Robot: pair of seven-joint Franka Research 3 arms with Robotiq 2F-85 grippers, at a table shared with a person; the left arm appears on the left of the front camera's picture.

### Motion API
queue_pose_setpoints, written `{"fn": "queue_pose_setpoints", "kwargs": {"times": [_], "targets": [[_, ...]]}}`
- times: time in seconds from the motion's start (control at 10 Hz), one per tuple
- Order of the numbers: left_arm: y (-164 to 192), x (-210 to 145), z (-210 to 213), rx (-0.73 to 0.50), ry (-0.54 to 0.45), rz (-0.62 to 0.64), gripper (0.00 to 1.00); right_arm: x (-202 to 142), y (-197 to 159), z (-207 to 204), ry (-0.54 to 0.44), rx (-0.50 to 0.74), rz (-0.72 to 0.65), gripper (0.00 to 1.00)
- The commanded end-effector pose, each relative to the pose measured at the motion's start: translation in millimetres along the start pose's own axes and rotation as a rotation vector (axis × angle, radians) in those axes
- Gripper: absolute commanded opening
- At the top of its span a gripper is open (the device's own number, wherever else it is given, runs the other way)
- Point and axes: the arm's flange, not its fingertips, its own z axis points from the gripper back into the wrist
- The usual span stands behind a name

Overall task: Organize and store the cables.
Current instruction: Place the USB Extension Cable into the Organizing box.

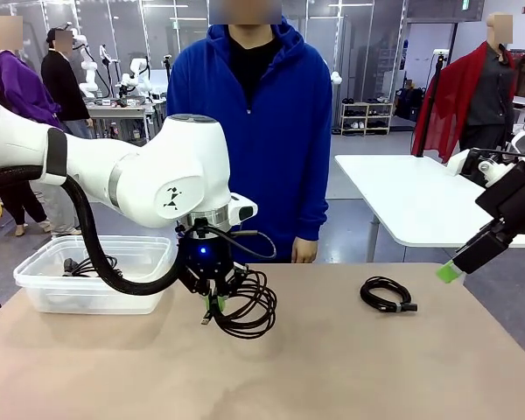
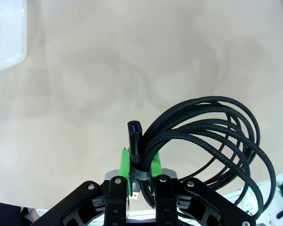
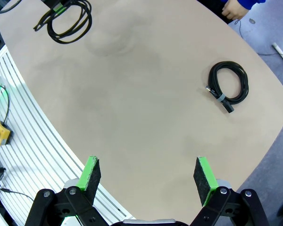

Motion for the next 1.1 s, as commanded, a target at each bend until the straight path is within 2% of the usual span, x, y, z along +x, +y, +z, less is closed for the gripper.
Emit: {"fn": "queue_pose_setpoints", "kwargs": {"times": [0.0,0.3,0.4,0.5,0.7,1.0], "targets": [[1,0,1,-0.001,0.004,0.005,0.12,-1,0,0,0.014,-0.011,-0.002,1.0],[1,0,1,-0.001,0.004,0.005,0.12,-1,0,0,0.014,-0.011,-0.002,1.0],[1,0,0,0.0,0.0,0.001,0.19,-1,0,0,0.014,-0.011,-0.002,1.0],[8,3,14,-0.023,-0.041,-0.035,0.19,-1,0,0,0.014,-0.011,-0.002,1.0],[36,9,39,0.041,-0.124,-0.133,0.19,-1,0,0,0.014,-0.011,-0.002,1.0],[101,32,59,0.053,-0.16,-0.148,0.19,-1,0,0,0.014,-0.011,-0.002,1.0]]}}
